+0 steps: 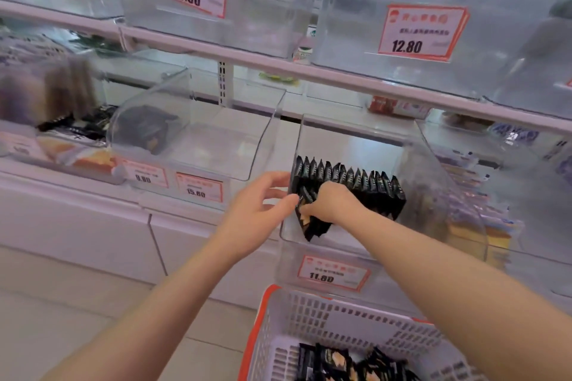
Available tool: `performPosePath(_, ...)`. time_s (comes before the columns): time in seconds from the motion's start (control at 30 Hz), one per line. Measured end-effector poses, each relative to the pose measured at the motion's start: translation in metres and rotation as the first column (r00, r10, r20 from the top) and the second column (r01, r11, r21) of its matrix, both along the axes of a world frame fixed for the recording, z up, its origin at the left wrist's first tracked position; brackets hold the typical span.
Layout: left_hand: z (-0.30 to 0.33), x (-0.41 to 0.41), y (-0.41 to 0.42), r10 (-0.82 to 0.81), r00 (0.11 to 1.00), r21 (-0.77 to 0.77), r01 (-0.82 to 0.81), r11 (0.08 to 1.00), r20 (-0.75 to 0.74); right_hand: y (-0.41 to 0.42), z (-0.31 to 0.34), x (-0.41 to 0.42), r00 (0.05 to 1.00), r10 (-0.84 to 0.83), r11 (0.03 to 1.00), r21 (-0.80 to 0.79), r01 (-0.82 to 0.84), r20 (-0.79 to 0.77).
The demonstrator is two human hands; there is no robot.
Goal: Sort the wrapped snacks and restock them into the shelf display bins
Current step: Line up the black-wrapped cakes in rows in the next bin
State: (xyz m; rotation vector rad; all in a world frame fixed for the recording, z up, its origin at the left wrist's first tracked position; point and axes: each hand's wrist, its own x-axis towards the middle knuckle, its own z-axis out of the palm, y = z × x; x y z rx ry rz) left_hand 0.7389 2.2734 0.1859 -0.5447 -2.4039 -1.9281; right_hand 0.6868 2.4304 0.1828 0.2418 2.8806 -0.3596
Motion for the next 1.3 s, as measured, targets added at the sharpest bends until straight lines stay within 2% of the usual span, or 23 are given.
performPosePath(0.07,-0.002,-0.001,0.000,0.003,1.000,0.026,-0.002,1.000,-0.025,0.000,-0.006,-0.006,0.998,0.053,0.998,-0.038,-0.054,-0.015)
performPosePath(0.13,-0.005,-0.001,-0.001,-0.001,0.999,0.015,0.002,1.000,-0.039,0.005,-0.006,-0.004,0.995,0.083,0.985,-0.148,-0.091,-0.062)
performPosePath(0.2,-0.009,-0.003,-0.002,-0.007,0.998,-0.022,0.006,1.000,-0.062,0.011,-0.002,0.003,0.977,0.175,0.959,-0.202,-0.197,-0.126)
performPosePath(0.3,-0.012,-0.004,-0.001,0.012,0.997,-0.014,-0.013,1.000,-0.079,0.016,-0.003,0.014,0.917,0.385,0.916,-0.077,-0.393,-0.103)
performPosePath(0.37,-0.012,-0.004,0.000,0.018,0.997,0.000,-0.018,1.000,-0.081,0.012,-0.009,0.017,0.886,0.452,0.891,0.018,-0.453,-0.099)
performPosePath(0.63,-0.014,-0.004,-0.003,-0.004,0.996,-0.029,0.002,1.000,-0.086,0.002,-0.016,0.000,0.896,0.390,0.917,0.183,-0.356,-0.212)
performPosePath(0.77,-0.011,0.000,-0.005,0.010,0.994,-0.114,-0.022,0.993,-0.110,0.005,-0.007,-0.002,0.914,0.391,0.917,0.126,-0.377,-0.112)
performPosePath(0.83,-0.007,0.007,-0.006,0.093,0.974,-0.157,-0.128,0.979,-0.209,0.010,0.008,0.005,0.912,0.396,0.916,0.118,-0.384,-0.109)
performPosePath(0.93,0.005,0.024,-0.007,0.176,0.872,-0.164,-0.277,0.947,-0.457,0.017,0.033,0.030,0.875,0.425,0.905,0.099,-0.414,-0.232)
performPosePath(1.03,0.014,0.048,-0.002,0.025,0.822,-0.207,-0.173,0.963,-0.569,0.031,0.046,0.077,0.816,0.416,0.895,0.019,-0.446,-0.402)
performPosePath(1.13,0.007,0.072,0.008,-0.206,0.790,-0.393,-0.048,0.918,-0.577,0.052,0.045,0.139,0.776,0.372,0.858,-0.131,-0.497,-0.509)
performPosePath(1.23,-0.017,0.091,0.028,-0.439,0.771,-0.617,0.076,0.783,-0.462,0.078,0.008,0.188,0.804,0.332,0.859,-0.195,-0.474,-0.494)
performPosePath(1.3,-0.042,0.101,0.046,-0.555,0.779,-0.767,0.156,0.622,-0.291,0.099,-0.033,0.208,0.874,0.297,0.895,-0.208,-0.396,-0.385)
